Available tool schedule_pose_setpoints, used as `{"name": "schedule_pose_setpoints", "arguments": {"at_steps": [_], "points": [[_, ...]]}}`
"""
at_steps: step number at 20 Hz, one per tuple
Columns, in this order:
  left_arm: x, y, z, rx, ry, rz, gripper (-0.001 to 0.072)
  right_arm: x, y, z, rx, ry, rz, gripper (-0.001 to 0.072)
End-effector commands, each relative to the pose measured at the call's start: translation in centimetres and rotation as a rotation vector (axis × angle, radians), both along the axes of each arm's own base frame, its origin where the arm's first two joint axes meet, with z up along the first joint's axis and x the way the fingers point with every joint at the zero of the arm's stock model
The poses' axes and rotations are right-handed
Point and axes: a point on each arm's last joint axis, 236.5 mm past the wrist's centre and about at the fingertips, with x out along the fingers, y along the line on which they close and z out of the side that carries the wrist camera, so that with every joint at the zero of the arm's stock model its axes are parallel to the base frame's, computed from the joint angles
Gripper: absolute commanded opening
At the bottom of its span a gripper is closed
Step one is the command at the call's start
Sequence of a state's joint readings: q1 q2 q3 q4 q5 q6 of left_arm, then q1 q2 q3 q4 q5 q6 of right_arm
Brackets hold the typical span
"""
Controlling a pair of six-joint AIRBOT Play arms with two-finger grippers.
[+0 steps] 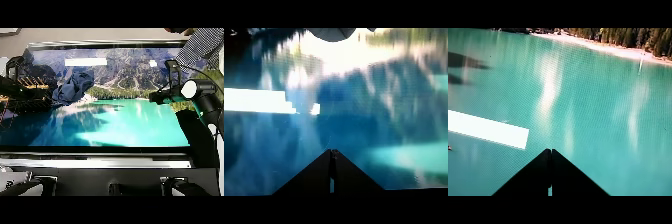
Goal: Fold the clothes and pants, and hang the long-sleeved shirts on hangers.
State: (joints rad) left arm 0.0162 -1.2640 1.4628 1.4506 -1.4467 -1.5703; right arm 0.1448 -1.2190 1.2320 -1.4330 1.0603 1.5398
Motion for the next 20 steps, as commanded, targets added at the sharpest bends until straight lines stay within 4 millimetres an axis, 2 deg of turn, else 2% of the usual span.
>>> {"name": "schedule_pose_setpoints", "arguments": {"at_steps": [1, 18, 19, 20], "points": [[0.0, -0.03, 0.0, 0.0, 0.0, -0.001, 0.002, 0.01, 0.06, 0.0, 0.001, 0.0, 0.001, 0.0033], [-0.1, 0.01, -0.25, -0.005, 0.014, 0.016, 0.0029, 0.01, 0.06, 0.0, 0.001, 0.0, 0.001, 0.0033], [0.11, 0.05, -0.27, -0.011, 0.01, 0.037, 0.0227, 0.01, 0.06, 0.0, 0.001, 0.0, 0.001, 0.0033], [0.48, 0.07, -0.46, -0.026, 0.009, 0.082, 0.072, 0.01, 0.06, 0.0, 0.001, 0.0, 0.001, 0.0033]]}}
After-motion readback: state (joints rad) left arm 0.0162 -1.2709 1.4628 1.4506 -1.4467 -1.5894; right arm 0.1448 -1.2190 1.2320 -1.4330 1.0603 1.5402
